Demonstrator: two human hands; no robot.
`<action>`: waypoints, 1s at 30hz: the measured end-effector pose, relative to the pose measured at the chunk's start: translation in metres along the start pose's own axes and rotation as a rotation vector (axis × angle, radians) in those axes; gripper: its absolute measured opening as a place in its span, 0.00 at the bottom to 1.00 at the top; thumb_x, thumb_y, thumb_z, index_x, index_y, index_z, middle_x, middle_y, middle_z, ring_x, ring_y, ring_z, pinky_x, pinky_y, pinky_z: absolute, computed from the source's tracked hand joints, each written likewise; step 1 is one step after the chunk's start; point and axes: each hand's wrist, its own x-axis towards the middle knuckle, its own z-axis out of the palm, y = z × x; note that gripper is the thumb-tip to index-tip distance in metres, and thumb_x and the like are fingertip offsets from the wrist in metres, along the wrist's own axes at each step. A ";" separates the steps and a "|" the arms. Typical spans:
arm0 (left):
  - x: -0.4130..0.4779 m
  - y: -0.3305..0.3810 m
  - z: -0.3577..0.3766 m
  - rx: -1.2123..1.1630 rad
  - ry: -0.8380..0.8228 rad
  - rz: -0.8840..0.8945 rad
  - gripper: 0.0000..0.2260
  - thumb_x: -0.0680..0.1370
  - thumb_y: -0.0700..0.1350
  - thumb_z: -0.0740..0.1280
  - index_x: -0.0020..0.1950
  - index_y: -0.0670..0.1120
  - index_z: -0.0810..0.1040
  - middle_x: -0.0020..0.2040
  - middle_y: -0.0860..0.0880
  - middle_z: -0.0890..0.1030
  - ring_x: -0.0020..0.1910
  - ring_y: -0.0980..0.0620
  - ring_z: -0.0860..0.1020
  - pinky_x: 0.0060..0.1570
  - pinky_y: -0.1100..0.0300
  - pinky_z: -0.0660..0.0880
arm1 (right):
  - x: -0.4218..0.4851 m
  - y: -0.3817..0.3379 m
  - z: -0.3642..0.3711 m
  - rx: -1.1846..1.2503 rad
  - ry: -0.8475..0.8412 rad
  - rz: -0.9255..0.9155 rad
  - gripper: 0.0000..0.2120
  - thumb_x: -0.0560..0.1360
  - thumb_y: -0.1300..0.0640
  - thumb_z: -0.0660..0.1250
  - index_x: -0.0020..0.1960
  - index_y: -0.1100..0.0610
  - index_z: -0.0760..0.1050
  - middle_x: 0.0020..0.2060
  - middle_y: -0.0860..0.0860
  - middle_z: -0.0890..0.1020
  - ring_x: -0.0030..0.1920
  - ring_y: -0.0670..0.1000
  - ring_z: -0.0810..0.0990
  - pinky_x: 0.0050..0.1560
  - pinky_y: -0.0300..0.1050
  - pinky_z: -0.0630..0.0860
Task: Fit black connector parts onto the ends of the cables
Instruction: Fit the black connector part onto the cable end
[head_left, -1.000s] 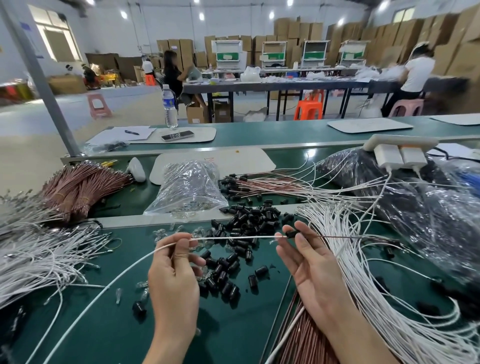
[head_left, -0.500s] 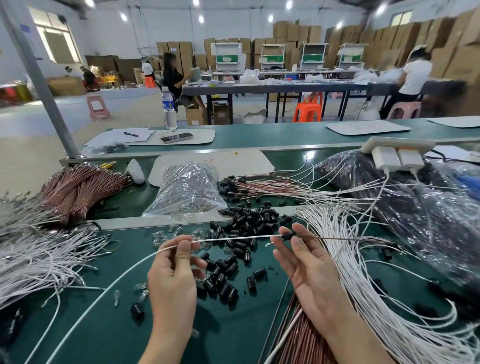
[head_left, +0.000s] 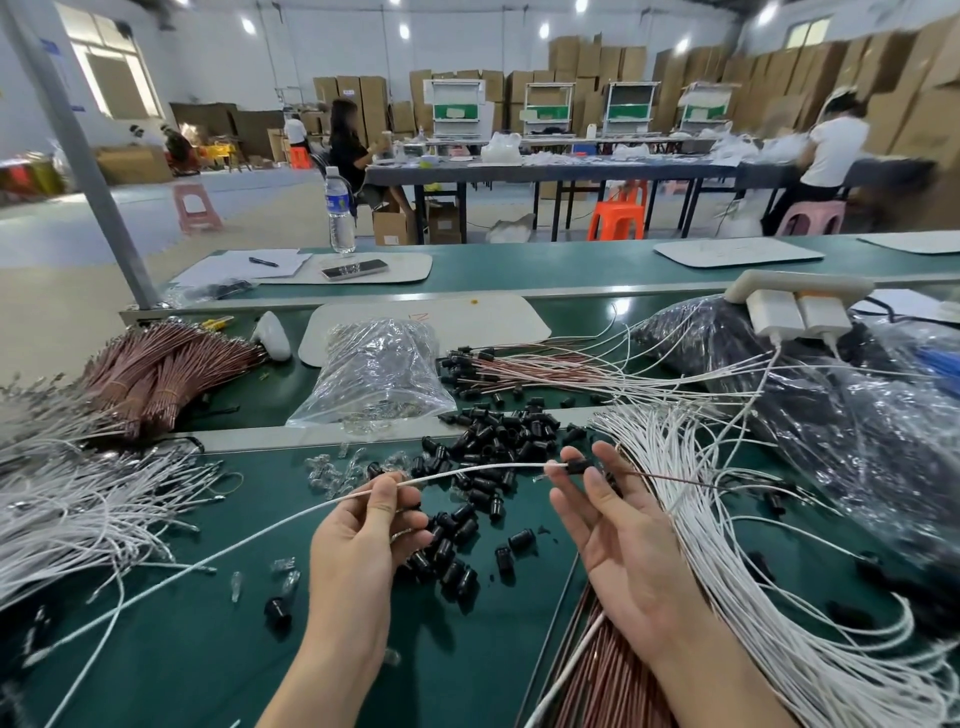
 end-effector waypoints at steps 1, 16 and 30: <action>0.001 0.000 -0.001 -0.010 0.008 -0.003 0.09 0.82 0.44 0.65 0.54 0.39 0.81 0.39 0.48 0.85 0.33 0.56 0.81 0.33 0.64 0.80 | 0.000 0.001 0.000 0.002 -0.007 0.007 0.15 0.76 0.66 0.65 0.62 0.58 0.77 0.57 0.60 0.85 0.56 0.59 0.85 0.44 0.44 0.84; -0.001 0.002 0.003 -0.132 -0.033 -0.079 0.11 0.77 0.47 0.69 0.51 0.38 0.81 0.41 0.46 0.85 0.35 0.54 0.83 0.36 0.65 0.80 | 0.002 0.001 -0.001 0.099 0.016 0.021 0.16 0.74 0.67 0.67 0.61 0.58 0.77 0.58 0.60 0.84 0.58 0.59 0.85 0.44 0.43 0.84; -0.014 -0.003 0.012 0.150 -0.133 0.115 0.11 0.75 0.54 0.71 0.44 0.47 0.84 0.42 0.48 0.85 0.39 0.52 0.83 0.39 0.60 0.82 | -0.008 0.010 0.009 -0.032 -0.081 0.127 0.18 0.74 0.67 0.67 0.63 0.59 0.76 0.59 0.60 0.84 0.55 0.58 0.86 0.44 0.44 0.84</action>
